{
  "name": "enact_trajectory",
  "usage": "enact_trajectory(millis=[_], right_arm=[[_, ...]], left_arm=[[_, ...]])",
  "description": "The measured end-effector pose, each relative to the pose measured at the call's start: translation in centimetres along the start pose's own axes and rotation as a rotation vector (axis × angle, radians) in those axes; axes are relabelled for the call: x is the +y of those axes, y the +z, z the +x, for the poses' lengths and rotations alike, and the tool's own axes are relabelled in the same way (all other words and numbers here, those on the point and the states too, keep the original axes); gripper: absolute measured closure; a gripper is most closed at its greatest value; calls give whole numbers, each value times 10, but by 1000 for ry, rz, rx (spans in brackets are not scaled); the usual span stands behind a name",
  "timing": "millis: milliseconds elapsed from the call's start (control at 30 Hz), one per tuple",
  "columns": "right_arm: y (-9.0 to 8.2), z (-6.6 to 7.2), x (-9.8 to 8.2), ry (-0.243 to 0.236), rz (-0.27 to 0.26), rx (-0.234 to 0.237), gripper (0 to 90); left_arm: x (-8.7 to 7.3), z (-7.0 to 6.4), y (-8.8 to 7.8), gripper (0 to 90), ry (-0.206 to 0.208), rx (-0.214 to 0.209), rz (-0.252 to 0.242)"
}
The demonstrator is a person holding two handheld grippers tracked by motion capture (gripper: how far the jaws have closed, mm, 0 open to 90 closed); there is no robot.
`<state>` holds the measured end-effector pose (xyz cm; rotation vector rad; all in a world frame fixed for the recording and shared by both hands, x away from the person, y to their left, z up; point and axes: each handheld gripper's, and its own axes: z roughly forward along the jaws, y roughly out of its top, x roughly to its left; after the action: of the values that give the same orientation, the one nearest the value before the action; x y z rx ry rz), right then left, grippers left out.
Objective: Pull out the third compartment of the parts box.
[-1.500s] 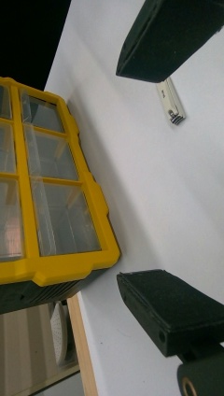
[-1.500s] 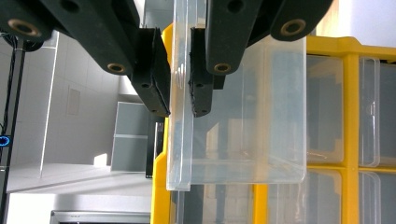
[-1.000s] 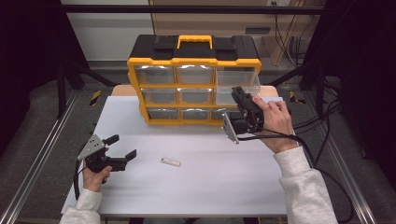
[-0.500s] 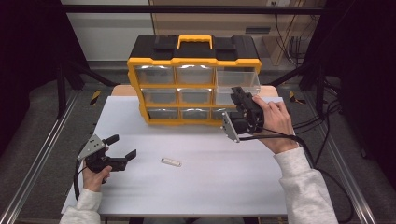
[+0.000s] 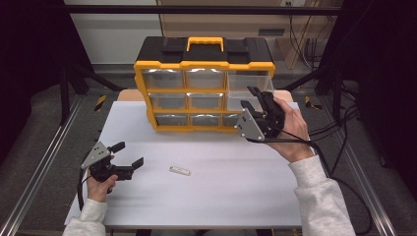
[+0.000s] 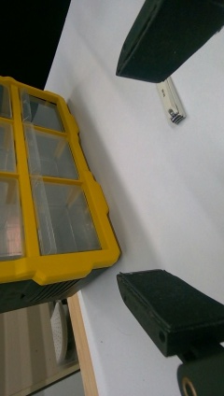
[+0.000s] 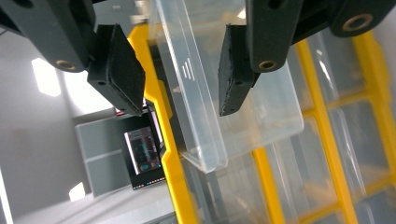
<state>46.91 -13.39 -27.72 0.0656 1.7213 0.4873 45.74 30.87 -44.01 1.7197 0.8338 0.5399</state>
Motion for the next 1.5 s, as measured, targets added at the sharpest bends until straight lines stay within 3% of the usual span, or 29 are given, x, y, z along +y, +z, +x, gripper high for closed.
enact_trajectory(millis=[367,400,767,1000,1500], right_arm=[[-7,-14,-2,387,-30,78,381],[-7,-15,-3,439,-35,91,355],[-15,-22,-6,754,-88,174,194],[-18,-20,-11,862,-122,227,142],[-29,-6,-21,974,-148,301,84]], left_arm=[[0,0,0,20,1,1,1],[0,0,0,20,1,0,1],[0,0,0,19,1,1,1],[0,0,0,19,2,1,1],[0,0,1,18,2,1,2]])
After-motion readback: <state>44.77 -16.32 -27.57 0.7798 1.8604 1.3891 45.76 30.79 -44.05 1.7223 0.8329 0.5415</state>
